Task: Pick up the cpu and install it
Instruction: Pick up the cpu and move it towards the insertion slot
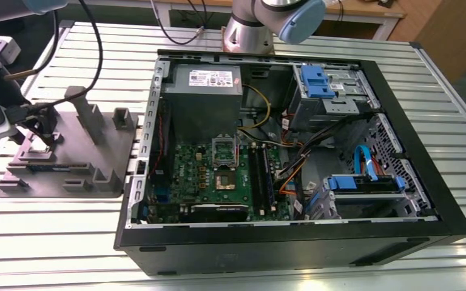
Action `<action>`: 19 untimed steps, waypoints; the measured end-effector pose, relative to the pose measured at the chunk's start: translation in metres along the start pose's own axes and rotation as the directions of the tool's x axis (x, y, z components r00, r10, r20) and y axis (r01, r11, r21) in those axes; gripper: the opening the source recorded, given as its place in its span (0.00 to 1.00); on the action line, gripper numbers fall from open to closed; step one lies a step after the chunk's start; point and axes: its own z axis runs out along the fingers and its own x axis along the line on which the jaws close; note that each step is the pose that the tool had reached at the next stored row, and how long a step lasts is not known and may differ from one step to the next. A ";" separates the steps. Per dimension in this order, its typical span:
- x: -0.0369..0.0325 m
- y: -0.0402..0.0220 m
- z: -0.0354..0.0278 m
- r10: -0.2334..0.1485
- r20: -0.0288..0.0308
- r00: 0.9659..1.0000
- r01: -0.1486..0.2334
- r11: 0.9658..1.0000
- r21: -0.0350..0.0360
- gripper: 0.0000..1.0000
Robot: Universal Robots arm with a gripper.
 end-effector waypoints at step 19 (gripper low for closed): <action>0.0000 -0.0003 0.0070 0.005 0.000 1.000 -0.005 1.000 0.000 0.59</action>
